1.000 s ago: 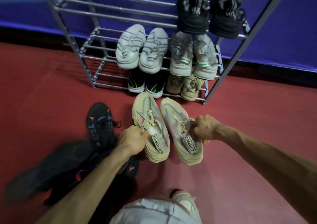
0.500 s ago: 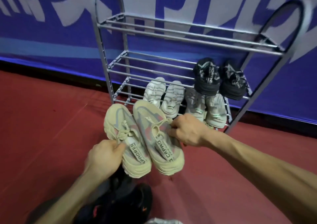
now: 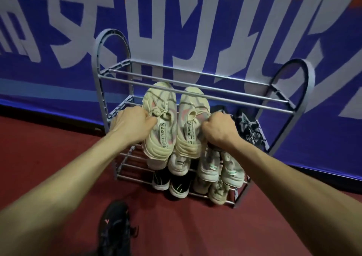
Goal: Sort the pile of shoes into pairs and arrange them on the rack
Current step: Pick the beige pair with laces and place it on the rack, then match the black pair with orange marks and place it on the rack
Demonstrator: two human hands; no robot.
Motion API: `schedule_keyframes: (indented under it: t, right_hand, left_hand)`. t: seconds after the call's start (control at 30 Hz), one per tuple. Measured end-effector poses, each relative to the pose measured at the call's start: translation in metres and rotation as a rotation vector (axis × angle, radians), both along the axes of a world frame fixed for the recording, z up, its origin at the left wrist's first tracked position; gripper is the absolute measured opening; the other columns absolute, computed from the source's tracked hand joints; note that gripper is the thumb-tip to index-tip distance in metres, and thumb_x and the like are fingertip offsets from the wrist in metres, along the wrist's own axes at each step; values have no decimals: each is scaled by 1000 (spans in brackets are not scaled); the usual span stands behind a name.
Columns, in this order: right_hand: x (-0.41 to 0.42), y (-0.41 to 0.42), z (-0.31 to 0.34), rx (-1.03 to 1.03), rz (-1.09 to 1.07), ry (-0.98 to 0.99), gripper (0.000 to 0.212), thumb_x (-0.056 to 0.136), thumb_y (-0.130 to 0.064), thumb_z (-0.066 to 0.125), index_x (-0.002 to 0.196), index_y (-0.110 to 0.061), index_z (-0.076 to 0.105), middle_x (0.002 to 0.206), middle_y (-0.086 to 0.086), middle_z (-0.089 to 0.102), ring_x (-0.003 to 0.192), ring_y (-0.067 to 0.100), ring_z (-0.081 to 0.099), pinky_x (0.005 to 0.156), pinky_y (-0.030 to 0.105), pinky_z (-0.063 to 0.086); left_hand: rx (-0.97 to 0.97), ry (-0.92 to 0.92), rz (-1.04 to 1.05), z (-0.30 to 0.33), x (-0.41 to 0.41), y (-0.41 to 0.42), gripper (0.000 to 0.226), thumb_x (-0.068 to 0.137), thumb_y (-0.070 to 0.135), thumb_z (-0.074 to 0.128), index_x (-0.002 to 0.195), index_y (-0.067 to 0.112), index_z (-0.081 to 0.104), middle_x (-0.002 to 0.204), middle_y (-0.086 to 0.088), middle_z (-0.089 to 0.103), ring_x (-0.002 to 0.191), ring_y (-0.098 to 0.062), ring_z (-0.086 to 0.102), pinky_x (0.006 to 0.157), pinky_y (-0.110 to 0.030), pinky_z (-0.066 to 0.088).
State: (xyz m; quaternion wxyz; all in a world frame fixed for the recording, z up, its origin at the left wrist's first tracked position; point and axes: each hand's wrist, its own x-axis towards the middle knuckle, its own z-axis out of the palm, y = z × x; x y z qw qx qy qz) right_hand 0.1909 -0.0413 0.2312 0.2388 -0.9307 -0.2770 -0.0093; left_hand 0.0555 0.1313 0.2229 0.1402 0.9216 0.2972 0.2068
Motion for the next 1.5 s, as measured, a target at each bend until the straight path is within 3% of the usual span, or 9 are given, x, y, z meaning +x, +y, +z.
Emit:
schedule_keyframes:
  t: [0.13,0.33,0.6,0.83,0.93,1.0,1.07,1.27,1.5]
  right_hand:
    - [40,29,2,-59,-20,18,28,90,-17,46,103,1,62,117,26,63,107,42,59,82,38,48]
    - [30,35,-65,-319,259,-163,65,90,-55,41,133,-6,38,139,25,46,133,40,37,107,53,26]
    - [34,39,-78,-407,327,-336,58,87,-42,53,129,-4,40,133,24,50,127,42,39,100,47,33]
    - [13,29,-73,-365,286,-233,80,91,-32,53,150,-1,9,153,31,22,144,46,14,112,49,22]
    - [-26,13,-78,-200,369,-475,59,85,-18,46,139,1,36,144,26,40,137,42,35,105,49,33]
    - [-51,2,-87,-128,518,-525,30,77,-15,42,99,-5,61,104,18,68,101,36,63,85,44,45]
    - [-72,-3,-96,-142,571,-462,12,71,-15,44,68,-11,55,63,14,64,60,36,62,65,37,44]
    - [-120,-8,-146,-559,736,-259,20,89,-20,44,101,-9,55,101,18,65,93,41,62,70,39,42]
    - [-156,-6,-201,-774,833,-250,28,89,-21,40,112,-11,54,111,16,65,103,37,62,89,37,43]
  left_hand:
    - [-38,4,53,-5,61,27,42,89,34,48,56,9,45,77,-21,62,75,-37,56,65,-36,44]
    - [-226,118,80,-55,103,32,37,91,29,50,102,-1,67,112,-26,65,108,-42,58,88,-40,46]
    - [-260,-184,161,-53,117,25,21,83,0,54,93,5,71,109,-20,69,106,-37,61,89,-36,47]
    - [-277,-135,121,-48,93,19,29,94,20,48,113,4,63,119,-20,63,113,-38,56,92,-35,42]
    - [-262,-222,95,-58,59,0,37,95,25,47,126,6,52,126,-18,51,110,-33,54,92,-33,39]
    - [-253,-300,119,-76,34,-14,35,93,20,49,124,4,52,124,-17,48,110,-32,54,95,-34,38]
    - [-279,-335,134,-99,5,-24,29,90,14,52,117,3,55,118,-18,52,106,-33,56,94,-34,39]
    - [-430,-152,147,-188,-89,-42,18,88,10,54,101,7,66,101,-12,64,95,-28,62,88,-30,43]
    - [-599,42,265,-262,-175,-56,20,87,8,50,91,8,70,95,-14,68,94,-32,64,85,-32,45]
